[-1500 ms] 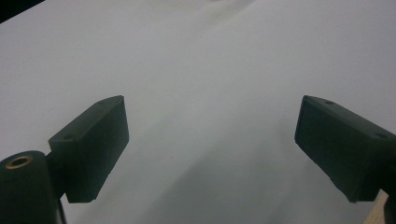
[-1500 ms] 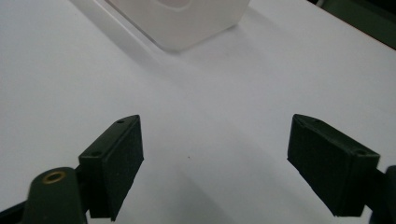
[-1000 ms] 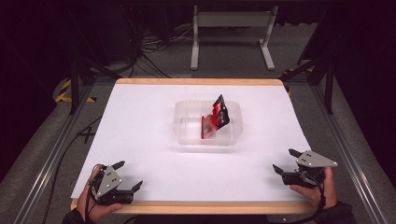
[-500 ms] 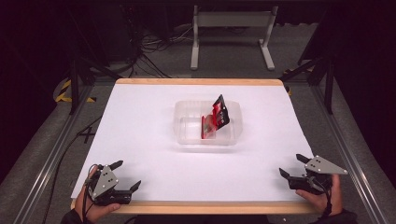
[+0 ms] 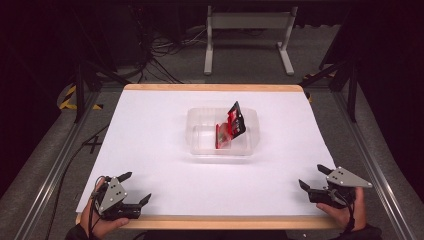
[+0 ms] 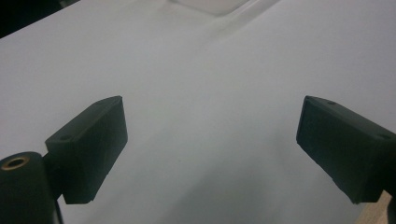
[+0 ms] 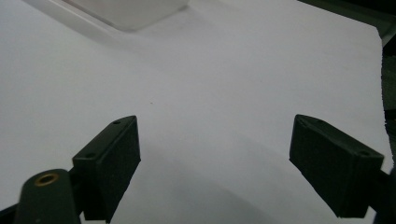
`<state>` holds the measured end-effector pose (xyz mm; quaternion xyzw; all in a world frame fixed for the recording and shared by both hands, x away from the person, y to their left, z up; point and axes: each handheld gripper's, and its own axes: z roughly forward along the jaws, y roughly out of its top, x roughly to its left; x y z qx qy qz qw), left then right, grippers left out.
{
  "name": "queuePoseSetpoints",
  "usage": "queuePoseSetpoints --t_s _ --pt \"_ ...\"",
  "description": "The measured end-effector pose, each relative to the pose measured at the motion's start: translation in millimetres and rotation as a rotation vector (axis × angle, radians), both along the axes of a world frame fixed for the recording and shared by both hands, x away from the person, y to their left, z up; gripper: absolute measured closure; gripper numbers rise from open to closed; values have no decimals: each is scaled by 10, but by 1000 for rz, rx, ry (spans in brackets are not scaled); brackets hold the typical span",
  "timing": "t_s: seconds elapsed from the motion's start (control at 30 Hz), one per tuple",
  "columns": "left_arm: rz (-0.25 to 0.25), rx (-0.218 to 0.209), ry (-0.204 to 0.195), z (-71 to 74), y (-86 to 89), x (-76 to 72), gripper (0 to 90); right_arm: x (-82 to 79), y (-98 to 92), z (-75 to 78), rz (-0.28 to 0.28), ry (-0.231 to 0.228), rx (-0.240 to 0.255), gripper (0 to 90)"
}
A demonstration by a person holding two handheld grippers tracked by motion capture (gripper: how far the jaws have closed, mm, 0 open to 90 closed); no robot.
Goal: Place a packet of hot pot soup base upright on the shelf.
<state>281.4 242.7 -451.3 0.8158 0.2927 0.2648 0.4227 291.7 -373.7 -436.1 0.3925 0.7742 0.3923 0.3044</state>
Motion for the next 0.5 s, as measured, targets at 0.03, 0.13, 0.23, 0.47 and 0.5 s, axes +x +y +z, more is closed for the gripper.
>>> queuePoseSetpoints --t_s 0.03,0.13,0.23,0.47,0.5 --pt "-4 5 0 2 2 2 94 1 -2 0 -2 -2 -3 169" --pt "-6 7 0 2 0 4 94 0 -6 0 -5 -3 -4 168" --pt "-4 3 4 -1 -5 3 94 -1 -9 -2 -11 -4 -10 169" --pt "-4 4 7 -4 -8 9 92 -13 40 7 -11 -15 -46 168" --pt "-4 4 8 -4 -10 10 92 -13 40 5 -10 -13 -50 168"
